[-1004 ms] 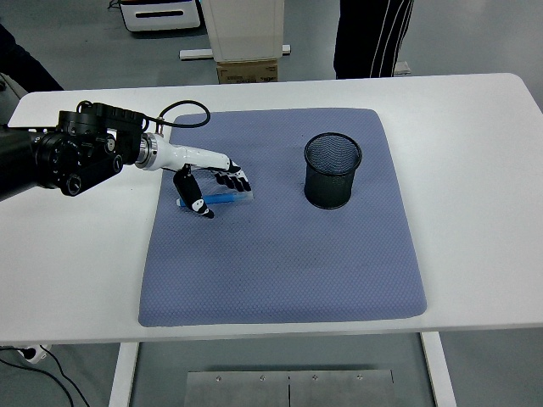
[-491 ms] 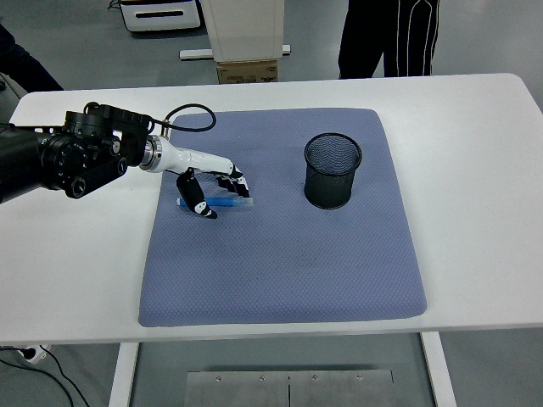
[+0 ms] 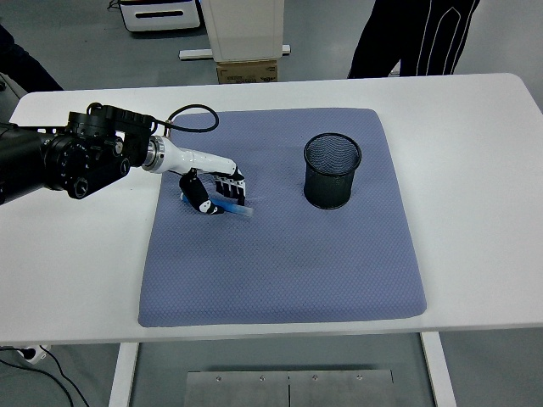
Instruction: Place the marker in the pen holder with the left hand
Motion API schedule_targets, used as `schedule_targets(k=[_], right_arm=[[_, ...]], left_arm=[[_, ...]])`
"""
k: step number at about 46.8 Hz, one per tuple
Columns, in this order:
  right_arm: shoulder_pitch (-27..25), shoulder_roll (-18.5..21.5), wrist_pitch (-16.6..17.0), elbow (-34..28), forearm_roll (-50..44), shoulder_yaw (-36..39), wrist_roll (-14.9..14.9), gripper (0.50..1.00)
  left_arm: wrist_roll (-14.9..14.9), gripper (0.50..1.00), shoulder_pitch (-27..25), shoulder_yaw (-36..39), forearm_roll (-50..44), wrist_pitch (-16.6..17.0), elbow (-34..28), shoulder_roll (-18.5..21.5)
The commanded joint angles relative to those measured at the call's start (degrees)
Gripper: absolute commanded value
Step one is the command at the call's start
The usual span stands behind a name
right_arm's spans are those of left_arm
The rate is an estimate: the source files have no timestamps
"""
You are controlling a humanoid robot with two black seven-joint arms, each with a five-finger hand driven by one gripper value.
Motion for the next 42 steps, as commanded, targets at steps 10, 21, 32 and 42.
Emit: schedule_targets(k=[10,21,32,42], right_arm=[[0.0,0.0,0.0,0.0,0.0,0.0,0.0,1.0],[0.0,0.0,0.0,0.0,0.0,0.0,0.0,1.0],[0.0,0.0,0.0,0.0,0.0,0.0,0.0,1.0],[0.0,0.0,0.0,0.0,0.0,0.0,0.0,1.0]], left_arm=[[0.0,0.558,0.01,-0.02,-0.01,0.0,-0.05,0.0],[0.0,0.525,-0.08,-0.11,-0.09,0.0,0.04,0.0],[0.0,0.522,-0.35,-0.37,-0.71,0.09,0.04,0.0],[0.0,0.522,-0.61,-0.55,-0.97,1.41,0.3,0.0]])
